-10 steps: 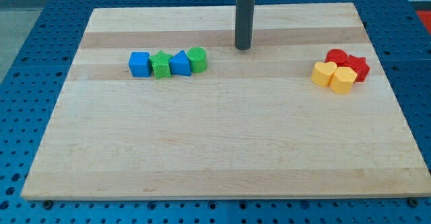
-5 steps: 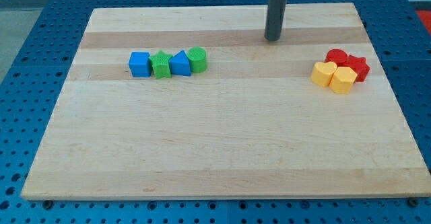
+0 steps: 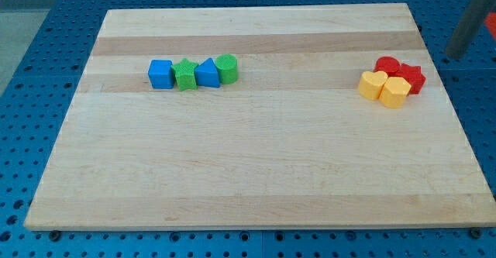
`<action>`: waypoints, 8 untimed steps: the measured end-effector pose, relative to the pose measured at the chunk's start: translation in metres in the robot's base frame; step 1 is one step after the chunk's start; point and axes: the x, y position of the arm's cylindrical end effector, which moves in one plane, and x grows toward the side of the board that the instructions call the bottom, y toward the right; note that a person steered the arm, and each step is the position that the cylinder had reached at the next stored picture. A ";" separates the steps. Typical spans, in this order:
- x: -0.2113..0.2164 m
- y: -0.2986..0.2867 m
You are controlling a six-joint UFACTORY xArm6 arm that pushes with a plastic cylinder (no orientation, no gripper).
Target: Point your arm at the red star
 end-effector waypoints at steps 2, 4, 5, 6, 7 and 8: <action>0.010 0.000; 0.028 -0.003; 0.044 -0.016; 0.047 -0.033; 0.047 -0.049; 0.052 -0.062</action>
